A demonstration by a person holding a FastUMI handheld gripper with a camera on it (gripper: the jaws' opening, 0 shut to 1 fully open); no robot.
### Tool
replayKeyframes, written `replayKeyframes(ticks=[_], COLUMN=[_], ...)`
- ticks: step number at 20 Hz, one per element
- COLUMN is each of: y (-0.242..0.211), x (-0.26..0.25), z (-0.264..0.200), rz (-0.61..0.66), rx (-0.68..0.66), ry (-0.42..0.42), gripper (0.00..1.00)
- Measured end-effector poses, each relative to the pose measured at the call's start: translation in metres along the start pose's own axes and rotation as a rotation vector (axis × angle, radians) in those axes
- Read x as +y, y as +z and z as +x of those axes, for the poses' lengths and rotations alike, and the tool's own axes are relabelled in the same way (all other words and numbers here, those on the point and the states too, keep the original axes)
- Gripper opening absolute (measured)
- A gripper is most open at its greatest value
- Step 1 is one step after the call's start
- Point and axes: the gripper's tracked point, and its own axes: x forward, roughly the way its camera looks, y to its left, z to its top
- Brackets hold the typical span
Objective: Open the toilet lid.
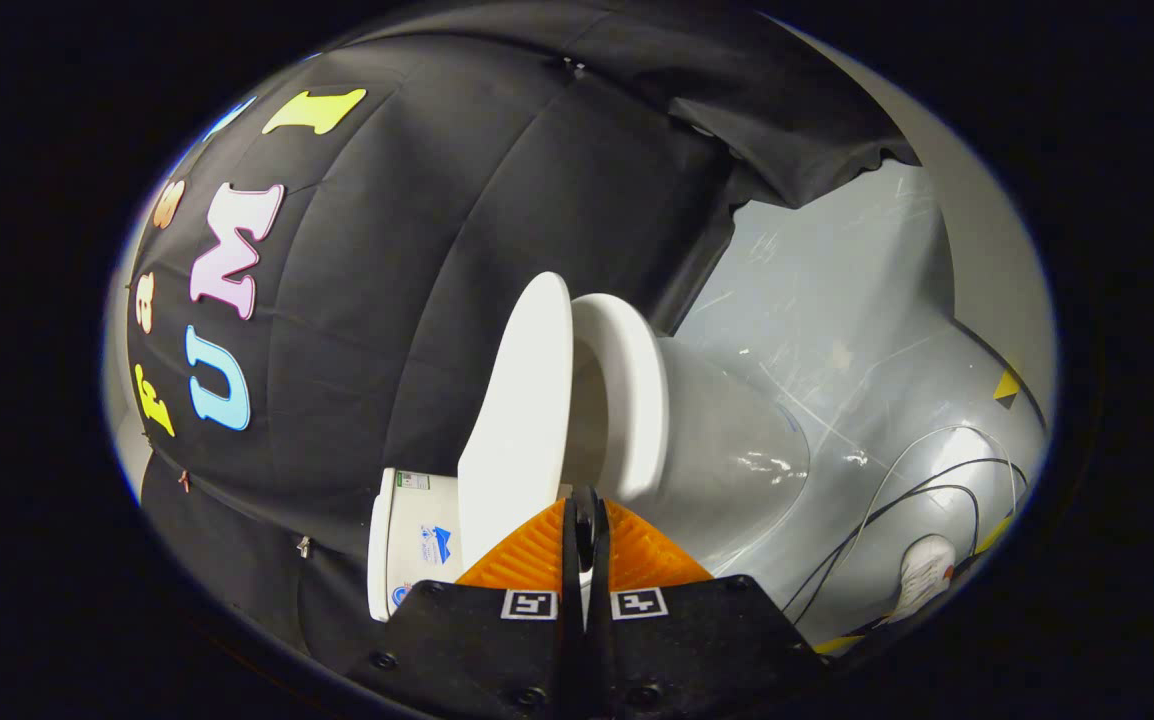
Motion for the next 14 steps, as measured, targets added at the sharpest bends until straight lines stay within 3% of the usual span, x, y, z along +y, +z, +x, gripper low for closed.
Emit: replayKeyframes(ticks=[14], y=[0.003], x=[0.097], z=[-0.032], rz=[-0.222], rx=[-0.047], ry=[-0.039], gripper=[0.05])
